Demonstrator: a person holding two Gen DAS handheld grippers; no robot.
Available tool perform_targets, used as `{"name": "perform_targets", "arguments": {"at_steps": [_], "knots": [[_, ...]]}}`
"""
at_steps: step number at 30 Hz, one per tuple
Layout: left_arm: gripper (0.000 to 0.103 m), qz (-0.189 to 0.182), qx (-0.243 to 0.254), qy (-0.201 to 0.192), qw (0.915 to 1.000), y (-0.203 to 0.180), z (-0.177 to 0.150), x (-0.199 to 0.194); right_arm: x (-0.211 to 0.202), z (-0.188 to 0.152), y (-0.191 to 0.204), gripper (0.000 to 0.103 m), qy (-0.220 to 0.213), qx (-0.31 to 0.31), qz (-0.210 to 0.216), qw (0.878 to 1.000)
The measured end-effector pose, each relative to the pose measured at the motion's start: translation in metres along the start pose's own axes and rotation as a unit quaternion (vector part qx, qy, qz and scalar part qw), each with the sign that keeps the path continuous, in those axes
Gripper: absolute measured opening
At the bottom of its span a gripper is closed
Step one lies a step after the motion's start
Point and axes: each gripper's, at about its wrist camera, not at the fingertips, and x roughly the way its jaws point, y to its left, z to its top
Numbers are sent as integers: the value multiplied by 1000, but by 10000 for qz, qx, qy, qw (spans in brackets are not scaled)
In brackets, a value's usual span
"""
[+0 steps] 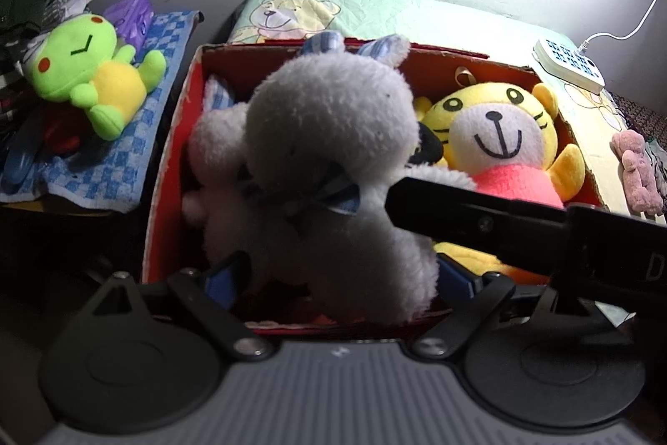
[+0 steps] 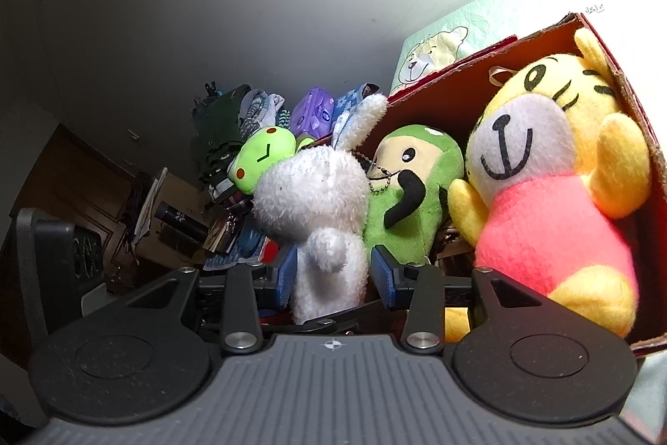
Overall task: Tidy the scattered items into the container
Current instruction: 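Lower the white bear into the box beside the green plush, then open the right gripper and withdraw it from the box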
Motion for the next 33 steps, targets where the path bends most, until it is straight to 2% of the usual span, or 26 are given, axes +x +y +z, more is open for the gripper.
{"name": "perform_targets", "arguments": {"at_steps": [11, 22, 27, 33], "knots": [[94, 166, 36, -139, 9998, 3, -7, -9, -20, -13, 5, 44, -401, -29, -505, 9979], [97, 372, 507, -479, 9969, -10, -13, -34, -49, -34, 13, 44, -857, -95, -1127, 9899], [98, 267, 602, -427, 9969, -19, -19, -35, -58, -41, 16, 44, -924, -127, -1231, 9880], [98, 335, 615, -377, 9968, -24, -25, -35, -59, -44, 13, 44, -884, -130, -1200, 9887]]}}
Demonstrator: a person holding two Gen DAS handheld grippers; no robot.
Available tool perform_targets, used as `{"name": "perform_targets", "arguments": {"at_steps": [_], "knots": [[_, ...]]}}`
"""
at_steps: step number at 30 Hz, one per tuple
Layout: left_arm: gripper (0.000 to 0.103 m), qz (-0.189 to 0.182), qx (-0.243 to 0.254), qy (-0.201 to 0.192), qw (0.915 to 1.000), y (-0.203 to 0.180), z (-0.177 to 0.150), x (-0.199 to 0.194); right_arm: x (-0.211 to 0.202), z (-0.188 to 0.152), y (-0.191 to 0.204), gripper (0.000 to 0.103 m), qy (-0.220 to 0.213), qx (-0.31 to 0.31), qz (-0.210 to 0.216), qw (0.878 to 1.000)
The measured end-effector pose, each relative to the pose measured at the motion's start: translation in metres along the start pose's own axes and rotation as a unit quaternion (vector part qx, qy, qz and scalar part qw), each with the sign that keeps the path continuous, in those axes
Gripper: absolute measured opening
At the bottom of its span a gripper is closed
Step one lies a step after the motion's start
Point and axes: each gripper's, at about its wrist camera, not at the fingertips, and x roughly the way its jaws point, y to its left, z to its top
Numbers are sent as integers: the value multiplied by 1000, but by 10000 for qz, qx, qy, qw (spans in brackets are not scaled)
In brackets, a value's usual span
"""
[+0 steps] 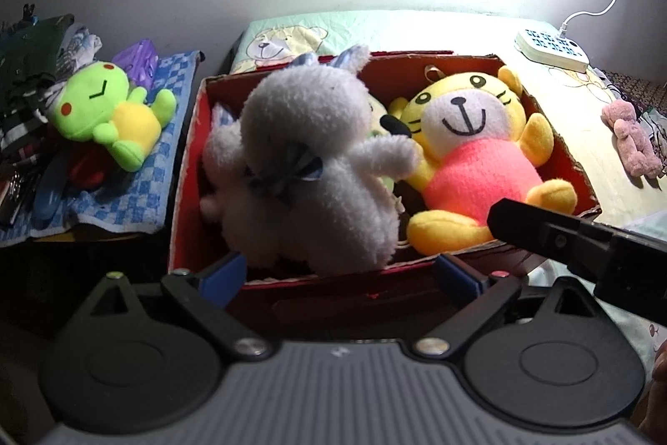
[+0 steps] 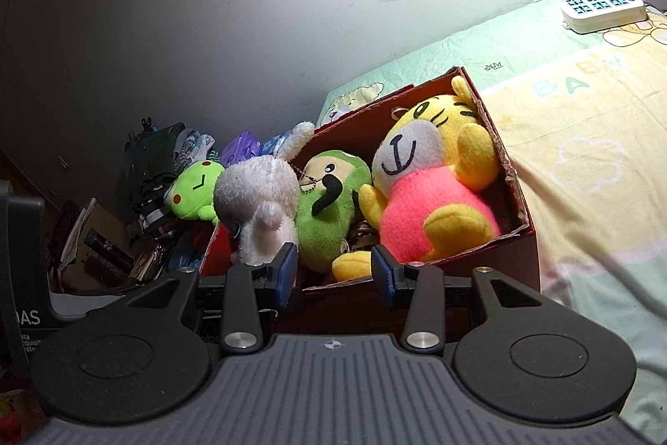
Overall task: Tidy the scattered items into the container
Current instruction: 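Open the right gripper and withdraw it from the box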
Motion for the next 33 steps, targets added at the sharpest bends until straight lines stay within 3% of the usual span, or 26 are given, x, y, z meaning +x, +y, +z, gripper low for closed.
{"name": "perform_targets", "arguments": {"at_steps": [9, 16, 33], "knots": [[98, 127, -62, 62, 9999, -7, -3, -2, -3, 3, -5, 44, 71, -16, 165, 9998], [99, 18, -100, 217, 9997, -17, -11, 0, -8, 2, -12, 44, 173, -52, 182, 9997], [99, -231, 445, 740, 9960, -68, -33, 22, -27, -15, -51, 44, 248, 421, -127, 9987]]}}
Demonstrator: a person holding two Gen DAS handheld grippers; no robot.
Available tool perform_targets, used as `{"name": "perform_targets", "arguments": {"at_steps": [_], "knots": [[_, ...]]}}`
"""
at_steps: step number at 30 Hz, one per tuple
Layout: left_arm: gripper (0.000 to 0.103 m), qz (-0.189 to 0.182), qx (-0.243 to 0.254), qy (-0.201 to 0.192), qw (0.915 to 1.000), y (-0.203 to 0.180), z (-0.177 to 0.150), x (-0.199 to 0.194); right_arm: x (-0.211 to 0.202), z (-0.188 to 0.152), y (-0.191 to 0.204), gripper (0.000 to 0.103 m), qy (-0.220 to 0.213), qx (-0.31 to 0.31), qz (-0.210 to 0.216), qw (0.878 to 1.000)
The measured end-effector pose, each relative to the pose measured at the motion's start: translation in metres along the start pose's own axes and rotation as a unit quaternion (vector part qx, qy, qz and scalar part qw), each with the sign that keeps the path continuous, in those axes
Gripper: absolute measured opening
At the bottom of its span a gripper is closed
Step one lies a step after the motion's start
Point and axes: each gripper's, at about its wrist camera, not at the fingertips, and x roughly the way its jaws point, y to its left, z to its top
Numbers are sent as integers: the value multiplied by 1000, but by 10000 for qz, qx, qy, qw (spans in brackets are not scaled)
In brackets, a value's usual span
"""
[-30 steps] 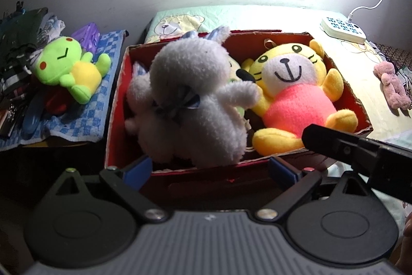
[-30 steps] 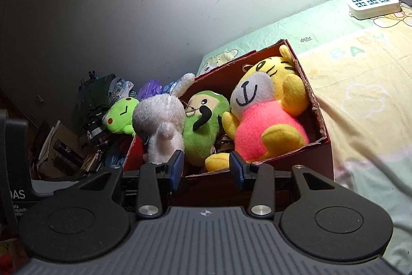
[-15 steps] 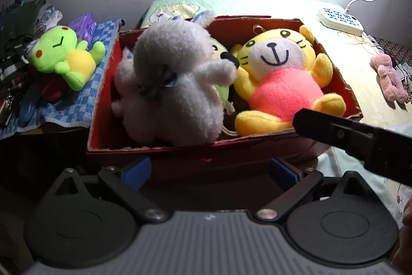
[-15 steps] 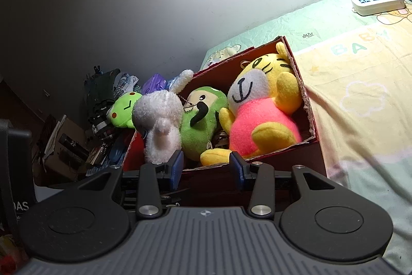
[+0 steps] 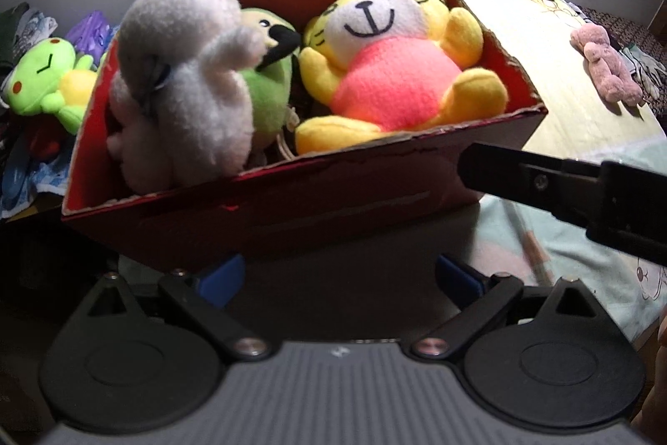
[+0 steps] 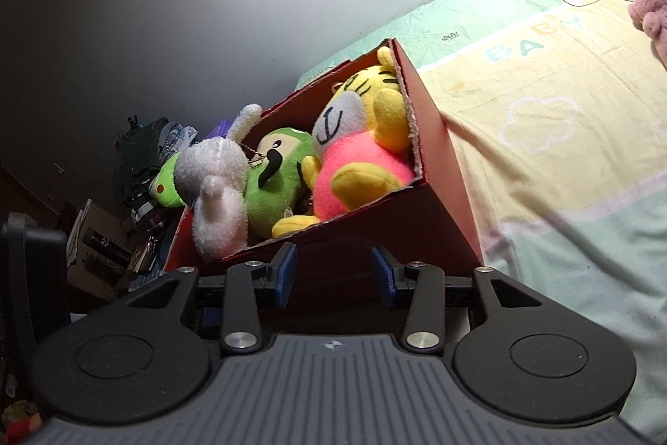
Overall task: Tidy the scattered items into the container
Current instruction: 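Open the right gripper and withdraw it from the box, then move the right gripper to the pink teddy bear and close on it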
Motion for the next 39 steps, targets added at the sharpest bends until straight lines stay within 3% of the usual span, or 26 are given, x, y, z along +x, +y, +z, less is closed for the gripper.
{"name": "perform_targets", "arguments": {"at_steps": [22, 39], "knots": [[100, -393, 768, 414, 9954, -99, -11, 29, -32, 9, -76, 45, 23, 381, -589, 9975], [100, -416, 872, 625, 9934, -191, 12, 47, -52, 43, -160, 45, 312, 554, -779, 9949]]}}
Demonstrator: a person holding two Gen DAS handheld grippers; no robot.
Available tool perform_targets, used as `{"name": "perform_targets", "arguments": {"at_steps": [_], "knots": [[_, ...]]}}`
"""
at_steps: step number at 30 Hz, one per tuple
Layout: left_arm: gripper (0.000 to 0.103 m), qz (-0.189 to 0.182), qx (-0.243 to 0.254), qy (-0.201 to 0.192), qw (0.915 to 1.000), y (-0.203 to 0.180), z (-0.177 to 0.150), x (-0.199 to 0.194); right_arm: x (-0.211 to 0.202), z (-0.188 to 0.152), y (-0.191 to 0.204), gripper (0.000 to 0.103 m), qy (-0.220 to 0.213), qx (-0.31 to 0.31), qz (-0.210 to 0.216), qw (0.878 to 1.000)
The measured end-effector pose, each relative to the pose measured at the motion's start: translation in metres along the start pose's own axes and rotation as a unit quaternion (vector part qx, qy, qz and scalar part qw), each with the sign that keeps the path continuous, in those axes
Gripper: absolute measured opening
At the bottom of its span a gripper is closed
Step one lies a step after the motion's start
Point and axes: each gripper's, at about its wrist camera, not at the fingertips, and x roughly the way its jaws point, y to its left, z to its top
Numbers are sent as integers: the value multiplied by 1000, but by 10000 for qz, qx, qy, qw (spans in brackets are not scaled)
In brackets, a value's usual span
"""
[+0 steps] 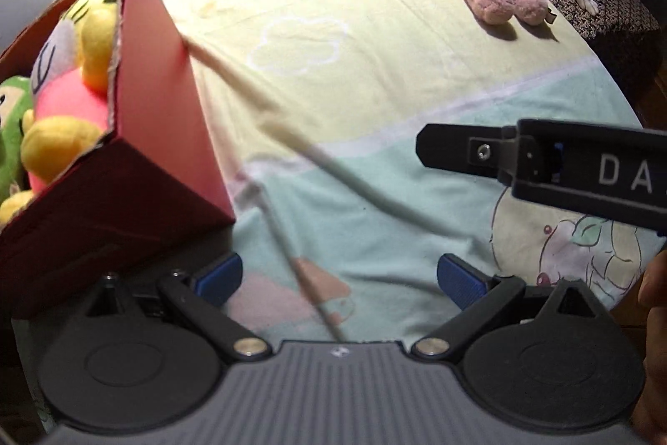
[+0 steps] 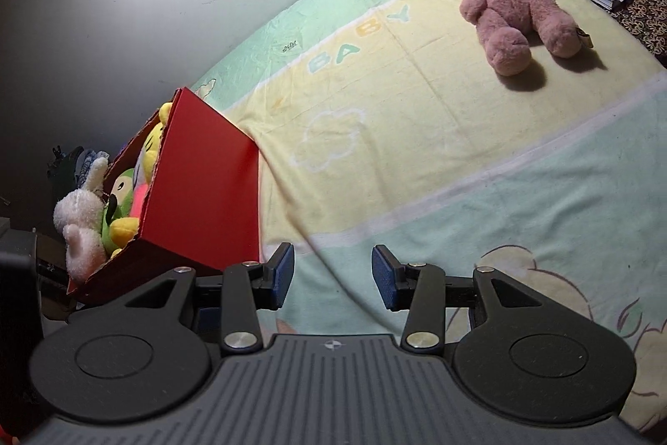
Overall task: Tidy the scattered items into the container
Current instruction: 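Move the right gripper to the pink teddy bear and close on it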
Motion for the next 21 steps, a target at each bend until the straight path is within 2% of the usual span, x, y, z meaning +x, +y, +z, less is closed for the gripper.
{"name": "perform_targets", "arguments": {"at_steps": [6, 9, 17, 21], "knots": [[100, 56, -80, -25, 9999, -19, 16, 12, 1, 14, -28, 45, 134, 91, -9, 9999], [100, -34, -171, -88, 9998, -26, 24, 18, -2, 22, -44, 45, 98, 111, -67, 9999], [100, -226, -176, -493, 9984, -52, 65, 24, -14, 59, -96, 45, -261, 266, -401, 9985], [100, -374, -167, -561, 9976, -66, 89, 33, -20, 84, -119, 45, -518, 358, -562, 9964]]}}
